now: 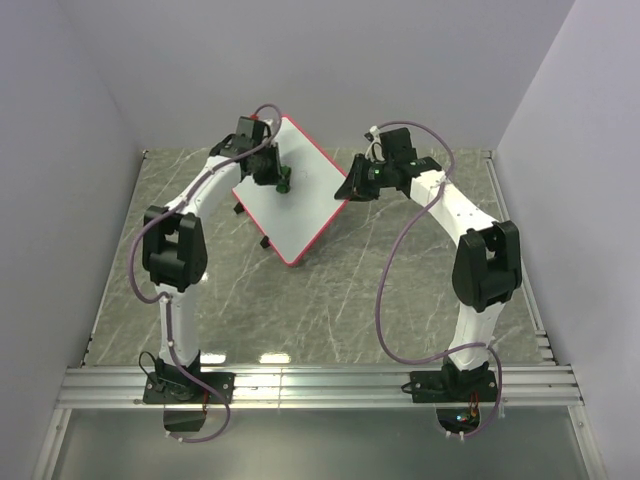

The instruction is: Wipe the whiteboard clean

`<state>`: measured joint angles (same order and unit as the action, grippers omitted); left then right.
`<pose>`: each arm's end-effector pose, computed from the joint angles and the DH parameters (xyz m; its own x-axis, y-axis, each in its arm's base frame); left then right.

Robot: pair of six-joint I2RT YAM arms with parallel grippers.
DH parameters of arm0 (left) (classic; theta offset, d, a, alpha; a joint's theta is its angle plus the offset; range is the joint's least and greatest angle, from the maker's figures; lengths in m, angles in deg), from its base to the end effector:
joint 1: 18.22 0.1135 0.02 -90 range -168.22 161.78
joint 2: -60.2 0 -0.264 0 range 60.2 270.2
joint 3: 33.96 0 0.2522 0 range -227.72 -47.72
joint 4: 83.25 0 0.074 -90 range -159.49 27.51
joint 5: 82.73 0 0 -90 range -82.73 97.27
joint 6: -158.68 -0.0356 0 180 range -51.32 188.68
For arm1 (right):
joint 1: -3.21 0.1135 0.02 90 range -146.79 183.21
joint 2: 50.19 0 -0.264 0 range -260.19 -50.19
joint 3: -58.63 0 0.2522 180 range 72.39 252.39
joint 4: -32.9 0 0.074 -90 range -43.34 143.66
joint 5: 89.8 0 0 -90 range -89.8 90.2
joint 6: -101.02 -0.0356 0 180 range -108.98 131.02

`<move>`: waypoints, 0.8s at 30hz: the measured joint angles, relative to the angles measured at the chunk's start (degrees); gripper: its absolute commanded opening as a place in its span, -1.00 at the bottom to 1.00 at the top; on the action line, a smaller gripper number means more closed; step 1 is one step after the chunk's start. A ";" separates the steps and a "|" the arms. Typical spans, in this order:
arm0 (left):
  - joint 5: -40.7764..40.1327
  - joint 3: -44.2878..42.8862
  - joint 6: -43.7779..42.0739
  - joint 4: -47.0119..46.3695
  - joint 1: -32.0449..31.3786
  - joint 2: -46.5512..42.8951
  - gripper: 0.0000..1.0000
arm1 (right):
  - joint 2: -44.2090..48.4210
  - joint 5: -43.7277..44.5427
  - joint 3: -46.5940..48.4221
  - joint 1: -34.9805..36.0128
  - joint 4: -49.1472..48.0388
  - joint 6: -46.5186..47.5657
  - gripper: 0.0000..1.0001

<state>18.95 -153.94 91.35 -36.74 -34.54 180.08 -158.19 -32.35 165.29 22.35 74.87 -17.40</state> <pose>0.4575 -0.1415 0.2640 -0.7991 -0.1593 -0.5797 0.1096 0.9095 -0.4010 0.3994 0.1589 0.2873 -0.8775 0.1201 -0.4643 -0.2599 0.6945 0.6709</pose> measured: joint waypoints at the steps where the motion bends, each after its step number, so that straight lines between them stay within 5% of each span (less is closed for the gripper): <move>1: -0.04 -1.70 -0.37 0.87 -1.07 0.17 -0.99 | -0.11 0.11 0.22 0.20 0.13 0.02 -1.00; 11: 0.17 -14.60 -2.27 3.04 -12.94 1.86 -0.99 | -1.11 0.39 0.66 0.59 0.94 0.98 -1.00; 24: -0.85 -16.37 -1.05 5.14 1.75 9.40 -0.99 | -1.11 0.39 0.66 0.90 1.05 1.29 -1.00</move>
<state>18.10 -170.31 90.30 -31.60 -32.79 189.48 -159.31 -31.96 165.95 23.25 75.92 -16.11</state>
